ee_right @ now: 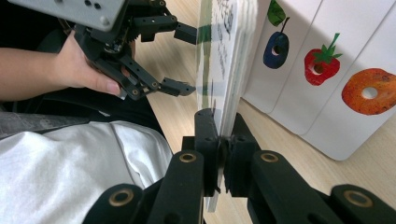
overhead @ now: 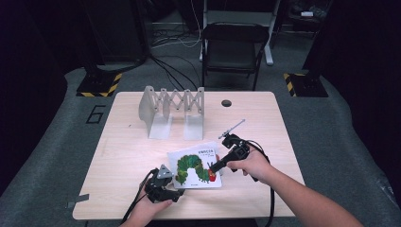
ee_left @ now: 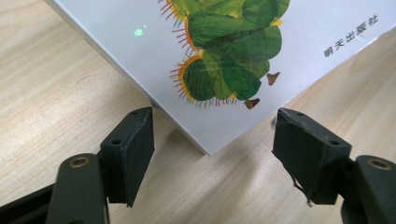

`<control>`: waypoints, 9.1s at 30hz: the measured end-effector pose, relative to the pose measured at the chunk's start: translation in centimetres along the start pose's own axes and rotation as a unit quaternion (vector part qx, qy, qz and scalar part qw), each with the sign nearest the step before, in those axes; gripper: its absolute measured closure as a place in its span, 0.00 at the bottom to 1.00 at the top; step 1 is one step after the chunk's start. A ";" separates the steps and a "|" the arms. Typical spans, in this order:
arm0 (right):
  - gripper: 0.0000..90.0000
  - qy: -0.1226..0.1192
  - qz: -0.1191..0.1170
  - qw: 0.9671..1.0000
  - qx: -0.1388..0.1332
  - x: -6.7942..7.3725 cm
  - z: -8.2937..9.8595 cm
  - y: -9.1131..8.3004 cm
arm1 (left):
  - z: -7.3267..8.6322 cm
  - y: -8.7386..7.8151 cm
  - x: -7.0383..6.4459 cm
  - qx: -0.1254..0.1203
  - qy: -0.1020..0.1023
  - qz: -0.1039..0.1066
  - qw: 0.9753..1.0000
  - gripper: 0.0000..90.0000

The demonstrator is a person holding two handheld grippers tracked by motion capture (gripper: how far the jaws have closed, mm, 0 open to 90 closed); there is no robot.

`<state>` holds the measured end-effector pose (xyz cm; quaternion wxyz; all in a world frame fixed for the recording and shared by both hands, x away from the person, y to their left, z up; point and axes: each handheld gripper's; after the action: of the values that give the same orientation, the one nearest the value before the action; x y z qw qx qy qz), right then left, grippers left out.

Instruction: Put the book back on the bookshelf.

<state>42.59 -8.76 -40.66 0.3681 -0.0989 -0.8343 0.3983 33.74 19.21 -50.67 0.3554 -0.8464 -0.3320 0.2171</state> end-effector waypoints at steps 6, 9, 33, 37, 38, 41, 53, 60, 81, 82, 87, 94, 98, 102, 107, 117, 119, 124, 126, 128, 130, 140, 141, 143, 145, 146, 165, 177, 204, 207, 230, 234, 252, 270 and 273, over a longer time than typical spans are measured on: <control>0.96 -0.013 0.004 1.000 0.000 0.1 0.1 0.0 | -0.2 -0.5 0.6 -0.016 -0.020 0.015 1.000 0.37; 0.95 -0.017 0.003 1.000 0.000 -0.1 0.2 0.0 | -0.5 -0.9 1.2 -0.020 -0.020 0.021 0.999 0.39; 0.95 -0.082 0.010 0.997 0.003 -0.5 0.7 0.1 | -1.1 -0.5 1.6 -0.027 -0.024 0.028 0.999 0.38; 0.95 -0.094 0.011 0.996 0.001 -0.6 0.8 0.2 | -1.3 -0.5 1.8 -0.028 -0.021 0.035 0.999 0.37; 0.94 -0.093 0.013 0.996 0.003 -0.6 0.8 0.2 | -1.4 -0.5 1.9 -0.030 -0.021 0.037 0.999 0.37; 0.94 -0.095 0.015 0.995 0.003 -0.7 0.8 0.2 | -1.6 -0.6 2.2 -0.036 -0.023 0.040 0.998 0.38; 0.94 -0.114 0.035 0.993 0.018 -0.6 0.6 0.3 | -2.4 -0.9 3.0 -0.035 -0.038 0.037 0.998 0.43; 0.93 -0.126 0.052 0.991 0.019 -0.6 0.5 0.5 | -2.9 -1.2 3.3 -0.030 -0.034 0.023 0.999 0.46; 0.92 -0.135 0.065 0.989 0.017 -0.6 0.7 1.1 | -3.0 -2.5 4.1 -0.059 -0.027 0.011 0.998 0.48; 0.92 -0.138 0.065 0.988 0.018 -0.7 0.6 1.1 | -3.1 -2.7 4.2 -0.059 -0.024 0.009 0.998 0.48; 0.92 -0.138 0.067 0.988 0.018 -0.8 0.7 1.1 | -3.9 -2.9 4.6 -0.055 -0.027 0.022 0.998 0.46; 0.92 -0.137 0.068 0.988 0.026 -0.8 0.7 1.2 | -5.3 -2.8 4.7 -0.065 -0.023 0.027 0.997 0.39; 0.92 -0.150 0.070 0.986 0.023 -1.0 0.7 1.3 | -6.0 -2.8 4.8 -0.068 -0.016 0.032 0.997 0.35; 0.92 -0.153 0.073 0.985 0.028 -1.1 0.8 1.5 | -6.4 -2.8 4.9 -0.068 -0.016 0.033 0.997 0.35; 0.90 -0.151 0.095 0.984 0.025 -1.7 1.1 1.7 | -6.5 -2.9 4.7 -0.072 0.002 0.024 0.997 0.41; 0.83 -0.121 0.130 0.984 0.012 -2.4 1.3 2.2 | -6.2 -3.4 4.1 -0.074 0.023 0.015 0.997 0.51; 0.81 -0.126 0.140 0.982 0.010 -2.5 1.2 2.3 | -6.2 -3.5 4.0 -0.075 0.027 0.016 0.997 0.52; 0.78 -0.120 0.151 0.981 0.008 -2.6 1.2 2.1 | -6.2 -3.9 3.7 -0.080 0.039 0.029 0.996 0.53; 0.78 -0.118 0.154 0.981 0.001 -2.8 1.2 2.0 | -6.3 -4.1 3.4 -0.080 0.049 0.030 0.995 0.53; 0.77 -0.117 0.155 0.981 0.003 -2.8 1.1 1.7 | -6.3 -4.0 3.2 -0.081 0.050 0.033 0.995 0.53; 0.76 -0.114 0.158 0.981 -0.001 -2.9 1.2 1.6 | -6.4 -4.0 3.1 -0.079 0.055 0.032 0.995 0.53; 0.72 -0.105 0.168 0.980 -0.008 -2.9 1.2 1.1 | -6.7 -3.5 2.9 -0.077 0.064 0.036 0.994 0.55; 0.71 -0.102 0.168 0.980 -0.009 -2.9 1.2 1.1 | -6.8 -3.4 2.9 -0.076 0.068 0.036 0.994 0.55; 0.70 -0.097 0.170 0.981 -0.012 -2.9 1.2 1.0 | -7.0 -3.3 2.8 -0.074 0.069 0.038 0.994 0.56; 0.69 -0.096 0.172 0.980 -0.013 -2.9 1.2 1.0 | -7.3 -3.1 2.7 -0.066 0.072 0.036 0.995 0.56; 0.69 -0.096 0.172 0.980 -0.013 -2.9 1.2 1.0 | -7.4 -3.0 2.6 -0.063 0.073 0.033 0.995 0.56; 0.64 -0.085 0.176 0.980 -0.028 -3.2 1.4 0.7 | -8.1 -1.5 1.8 -0.049 0.068 0.036 0.996 0.54; 0.63 -0.090 0.176 0.980 -0.027 -3.4 1.4 0.5 | -8.1 -1.4 1.7 -0.047 0.073 0.020 0.996 0.55; 0.61 -0.084 0.177 0.980 -0.033 -3.3 1.3 0.7 | -8.4 -0.8 1.7 -0.043 0.071 0.026 0.996 0.53; 0.61 -0.085 0.178 0.980 -0.032 -3.4 1.4 0.7 | -8.4 -0.9 1.7 -0.047 0.072 0.025 0.996 0.57; 0.61 -0.089 0.173 0.980 -0.032 -3.5 1.4 1.1 | -8.2 -1.4 0.8 -0.039 0.118 0.025 0.992 0.82; 0.61 -0.082 0.173 0.981 -0.035 -3.4 1.4 1.1 | -8.2 -1.3 0.7 -0.044 0.113 0.017 0.993 0.82; 0.61 -0.088 0.169 0.981 -0.030 -3.4 1.4 1.0 | -8.3 -1.3 0.3 -0.044 0.119 0.016 0.992 0.84; 0.60 -0.079 0.173 0.981 -0.039 -3.4 1.5 1.1 | -8.8 -1.8 0.1 -0.035 0.124 0.016 0.992 0.84; 0.60 -0.076 0.174 0.981 -0.043 -3.6 1.5 1.2 | -8.9 -2.0 0.2 -0.037 0.120 0.011 0.992 0.84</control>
<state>43.93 -10.54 -44.06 0.2240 -0.2271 -0.8463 0.4267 38.40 16.32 -43.44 0.3584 -0.8828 -0.2849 0.1050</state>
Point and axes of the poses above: each handheld gripper's, and its own axes: y roughly forward along the jaws, z roughly out of its underside, x roughly to its left
